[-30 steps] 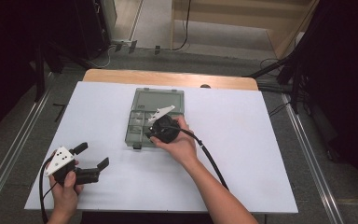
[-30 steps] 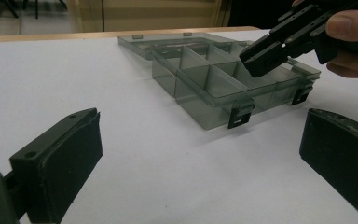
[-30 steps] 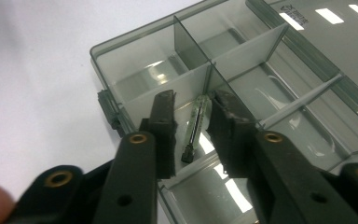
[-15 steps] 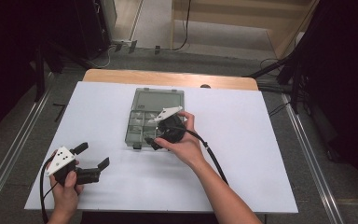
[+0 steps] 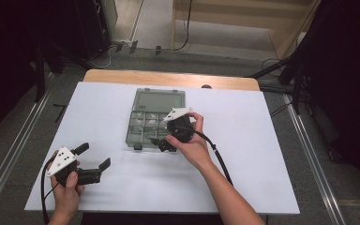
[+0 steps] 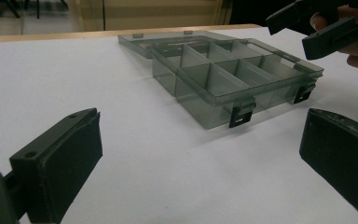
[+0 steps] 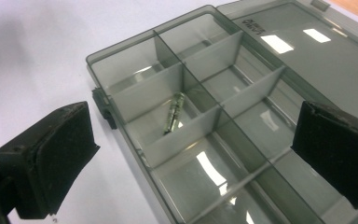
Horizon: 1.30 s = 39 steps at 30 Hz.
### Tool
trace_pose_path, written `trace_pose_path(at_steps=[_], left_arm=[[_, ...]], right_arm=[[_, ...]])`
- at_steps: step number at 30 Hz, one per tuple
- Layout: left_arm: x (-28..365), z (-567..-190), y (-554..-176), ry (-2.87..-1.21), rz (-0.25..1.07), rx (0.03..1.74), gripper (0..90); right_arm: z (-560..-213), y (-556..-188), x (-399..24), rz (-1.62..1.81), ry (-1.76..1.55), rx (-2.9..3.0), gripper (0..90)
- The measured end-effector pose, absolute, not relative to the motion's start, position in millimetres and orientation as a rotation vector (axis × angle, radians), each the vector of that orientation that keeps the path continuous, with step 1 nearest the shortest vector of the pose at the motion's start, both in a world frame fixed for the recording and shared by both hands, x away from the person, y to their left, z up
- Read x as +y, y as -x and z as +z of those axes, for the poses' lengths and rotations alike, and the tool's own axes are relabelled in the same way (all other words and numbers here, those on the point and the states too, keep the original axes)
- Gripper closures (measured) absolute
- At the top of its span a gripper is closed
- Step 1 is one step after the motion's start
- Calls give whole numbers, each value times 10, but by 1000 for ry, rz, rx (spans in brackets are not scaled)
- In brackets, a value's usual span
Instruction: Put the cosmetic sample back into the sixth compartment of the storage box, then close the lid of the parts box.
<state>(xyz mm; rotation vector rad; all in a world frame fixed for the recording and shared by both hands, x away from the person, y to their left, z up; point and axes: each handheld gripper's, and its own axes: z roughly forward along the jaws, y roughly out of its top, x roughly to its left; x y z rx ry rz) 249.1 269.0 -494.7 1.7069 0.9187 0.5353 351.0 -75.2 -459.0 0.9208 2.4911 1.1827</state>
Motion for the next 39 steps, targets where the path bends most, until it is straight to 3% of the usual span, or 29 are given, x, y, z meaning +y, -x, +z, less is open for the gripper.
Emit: trace_pose_path(at_steps=[39], left_arm=[[2540,-4884,-2661,-1742,474,916,0]], right_arm=[[-4459,-3527,-1243,1256,-1004,2369,0]])
